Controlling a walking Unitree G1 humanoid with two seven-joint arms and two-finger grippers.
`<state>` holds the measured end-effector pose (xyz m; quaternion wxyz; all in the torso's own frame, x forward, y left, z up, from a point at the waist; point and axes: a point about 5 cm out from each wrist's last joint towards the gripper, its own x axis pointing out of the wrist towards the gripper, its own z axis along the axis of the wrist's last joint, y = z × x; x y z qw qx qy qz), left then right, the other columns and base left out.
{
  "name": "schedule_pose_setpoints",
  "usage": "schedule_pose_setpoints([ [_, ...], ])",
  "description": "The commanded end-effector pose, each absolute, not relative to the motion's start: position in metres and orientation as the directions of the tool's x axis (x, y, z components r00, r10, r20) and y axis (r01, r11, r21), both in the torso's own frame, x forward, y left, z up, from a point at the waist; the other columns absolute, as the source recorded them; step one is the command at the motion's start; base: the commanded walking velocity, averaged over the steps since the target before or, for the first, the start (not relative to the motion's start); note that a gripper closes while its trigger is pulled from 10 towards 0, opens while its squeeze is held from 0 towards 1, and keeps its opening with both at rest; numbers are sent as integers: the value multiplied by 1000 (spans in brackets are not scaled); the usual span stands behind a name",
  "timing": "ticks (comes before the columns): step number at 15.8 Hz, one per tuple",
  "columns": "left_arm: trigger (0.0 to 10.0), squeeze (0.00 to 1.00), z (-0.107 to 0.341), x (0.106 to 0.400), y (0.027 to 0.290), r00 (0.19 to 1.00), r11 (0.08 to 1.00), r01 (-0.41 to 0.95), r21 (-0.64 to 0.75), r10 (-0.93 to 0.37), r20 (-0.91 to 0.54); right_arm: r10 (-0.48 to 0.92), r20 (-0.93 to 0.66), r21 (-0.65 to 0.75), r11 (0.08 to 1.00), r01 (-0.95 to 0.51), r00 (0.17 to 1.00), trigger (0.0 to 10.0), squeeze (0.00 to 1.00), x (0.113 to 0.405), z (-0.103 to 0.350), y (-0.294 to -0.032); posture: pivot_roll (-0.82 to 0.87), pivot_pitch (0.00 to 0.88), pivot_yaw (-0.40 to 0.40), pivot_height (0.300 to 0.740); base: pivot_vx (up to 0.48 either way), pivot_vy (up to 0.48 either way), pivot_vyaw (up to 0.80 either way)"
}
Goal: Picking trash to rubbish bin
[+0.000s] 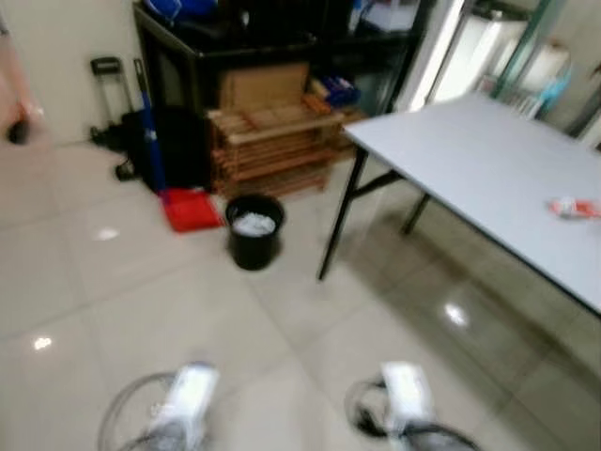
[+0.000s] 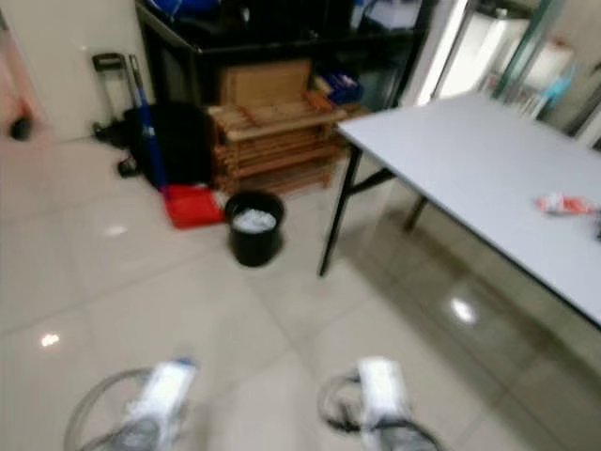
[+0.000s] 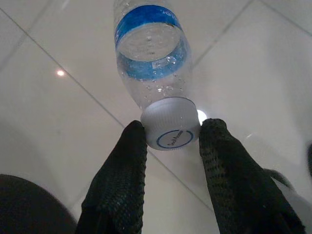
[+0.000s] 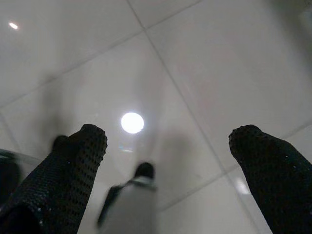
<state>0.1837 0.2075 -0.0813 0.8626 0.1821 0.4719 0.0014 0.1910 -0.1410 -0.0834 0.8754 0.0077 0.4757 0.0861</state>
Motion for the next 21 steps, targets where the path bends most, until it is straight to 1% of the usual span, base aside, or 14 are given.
schedule_pose_setpoints([
  [1,10000,0,-80,191,190,576,937,201,286,123,-808,105,-837,49,992,-118,537,10000,0,191,-83,-161,-52,0,-106,740,416,0,0],
  [21,10000,0,-83,184,195,556,929,227,293,124,-822,117,-836,67,991,-113,536,10000,0,187,-85,-156,-40,0,-89,740,403,0,0],
])
